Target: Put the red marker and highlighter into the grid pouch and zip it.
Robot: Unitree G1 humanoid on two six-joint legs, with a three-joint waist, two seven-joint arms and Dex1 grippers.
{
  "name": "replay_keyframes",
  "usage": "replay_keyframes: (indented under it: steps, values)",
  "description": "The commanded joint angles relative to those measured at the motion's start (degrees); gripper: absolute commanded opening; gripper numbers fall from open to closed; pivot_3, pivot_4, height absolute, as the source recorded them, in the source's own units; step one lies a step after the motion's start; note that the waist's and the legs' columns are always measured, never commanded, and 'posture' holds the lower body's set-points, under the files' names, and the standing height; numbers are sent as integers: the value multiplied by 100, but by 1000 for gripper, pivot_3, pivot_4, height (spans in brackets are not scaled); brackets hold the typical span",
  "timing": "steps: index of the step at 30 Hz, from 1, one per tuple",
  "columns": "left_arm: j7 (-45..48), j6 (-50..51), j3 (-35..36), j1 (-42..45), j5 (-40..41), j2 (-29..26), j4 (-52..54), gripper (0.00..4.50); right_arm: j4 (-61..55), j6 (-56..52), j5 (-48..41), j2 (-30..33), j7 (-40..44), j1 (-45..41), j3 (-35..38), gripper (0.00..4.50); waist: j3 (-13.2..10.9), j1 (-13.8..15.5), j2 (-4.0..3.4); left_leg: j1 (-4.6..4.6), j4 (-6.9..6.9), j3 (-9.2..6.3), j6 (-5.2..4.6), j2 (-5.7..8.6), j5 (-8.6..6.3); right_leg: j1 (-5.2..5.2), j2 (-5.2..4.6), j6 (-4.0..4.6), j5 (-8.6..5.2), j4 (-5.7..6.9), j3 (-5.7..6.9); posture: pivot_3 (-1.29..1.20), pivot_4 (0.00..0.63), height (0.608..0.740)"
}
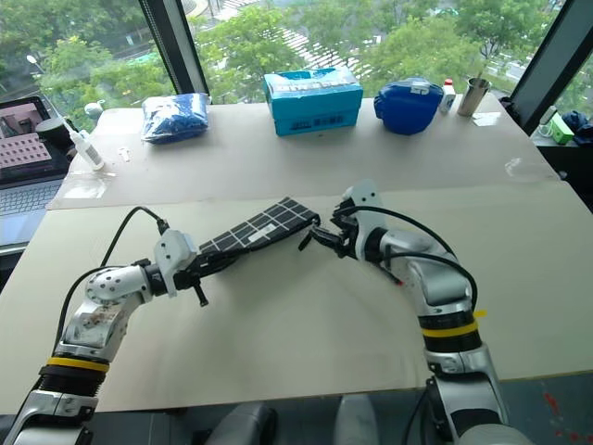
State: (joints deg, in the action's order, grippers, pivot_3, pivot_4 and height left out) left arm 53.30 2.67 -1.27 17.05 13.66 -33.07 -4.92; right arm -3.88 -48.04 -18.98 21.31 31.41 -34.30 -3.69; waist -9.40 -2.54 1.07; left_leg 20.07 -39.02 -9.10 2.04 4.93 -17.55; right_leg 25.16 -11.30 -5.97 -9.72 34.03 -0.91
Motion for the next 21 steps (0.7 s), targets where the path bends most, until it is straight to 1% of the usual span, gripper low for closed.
replay_keyframes:
  steps: [1, 8, 11, 18, 21]
  values:
    - [-91, 91, 150, 96, 178, 70, 228, 0, -47, -58, -35, -113, -131, -88, 75, 3202, 0, 1, 0, 0, 0, 0, 0, 0, 0, 0, 0, 0, 0, 0, 0, 0, 150, 740]
    - [-211, 220, 183, 97, 275, 183, 341, 0, 150, 6, 81, -348, -289, -133, -90, 3202, 0, -4, 0, 0, 0, 0, 0, 0, 0, 1, 0, 0, 0, 1, 0, 0, 150, 740]
    - [-242, 271, 174, 92, 321, 215, 401, 0, 336, 219, 371, -357, -407, -225, -289, 3202, 0, -5, 0, 0, 0, 0, 1, 0, 0, 1, 0, 0, 0, 1, 0, 0, 150, 740]
    - [-298, 345, 173, 43, 365, 253, 503, 0, 951, 619, 792, -700, -845, -593, -321, 3202, 0, -16, 0, 0, 0, 0, 3, 0, 2, 3, 0, 1, 1, 2, 0, 0, 150, 740]
    - [-312, 360, 174, 35, 353, 254, 527, 0, 1004, 766, 851, -750, -858, -630, -313, 2591, 0, -16, -1, 0, 0, -1, 3, 0, 2, 3, 0, 1, 1, 2, 0, 0, 150, 740]
